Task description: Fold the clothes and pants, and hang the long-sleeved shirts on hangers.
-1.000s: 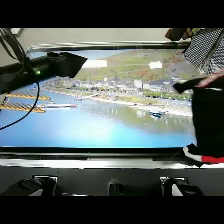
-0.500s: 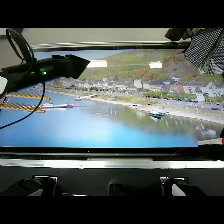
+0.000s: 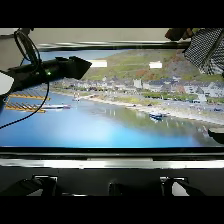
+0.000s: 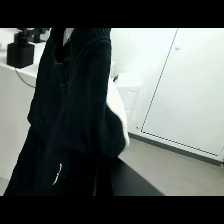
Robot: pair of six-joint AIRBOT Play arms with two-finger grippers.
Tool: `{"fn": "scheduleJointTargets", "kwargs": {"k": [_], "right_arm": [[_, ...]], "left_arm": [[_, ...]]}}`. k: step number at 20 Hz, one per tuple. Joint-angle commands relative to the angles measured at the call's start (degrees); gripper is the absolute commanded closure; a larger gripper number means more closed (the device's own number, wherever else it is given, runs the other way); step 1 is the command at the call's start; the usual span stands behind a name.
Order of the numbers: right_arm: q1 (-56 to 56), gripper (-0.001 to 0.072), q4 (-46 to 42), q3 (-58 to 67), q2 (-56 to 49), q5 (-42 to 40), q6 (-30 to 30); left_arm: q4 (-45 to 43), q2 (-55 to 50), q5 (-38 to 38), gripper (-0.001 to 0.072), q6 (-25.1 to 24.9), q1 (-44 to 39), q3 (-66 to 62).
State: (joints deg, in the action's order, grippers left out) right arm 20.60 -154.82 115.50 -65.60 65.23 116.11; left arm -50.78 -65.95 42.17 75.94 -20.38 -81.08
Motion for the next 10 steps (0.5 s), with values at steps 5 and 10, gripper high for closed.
{"fn": "scheduleJointTargets", "kwargs": {"k": [5,10], "right_arm": [[12.22,0.0672,4.79,0.42,-0.28,-4.9,3.28],[19.71,0.0672,10.14,0.42,-0.42,-7.02,5.01]], "left_arm": [[0.02,-0.26,-0.02,0.0057,0.2,-0.07,0.02],[0.0,-0.26,-0.02,0.0057,1.33,-0.07,0.02]]}}
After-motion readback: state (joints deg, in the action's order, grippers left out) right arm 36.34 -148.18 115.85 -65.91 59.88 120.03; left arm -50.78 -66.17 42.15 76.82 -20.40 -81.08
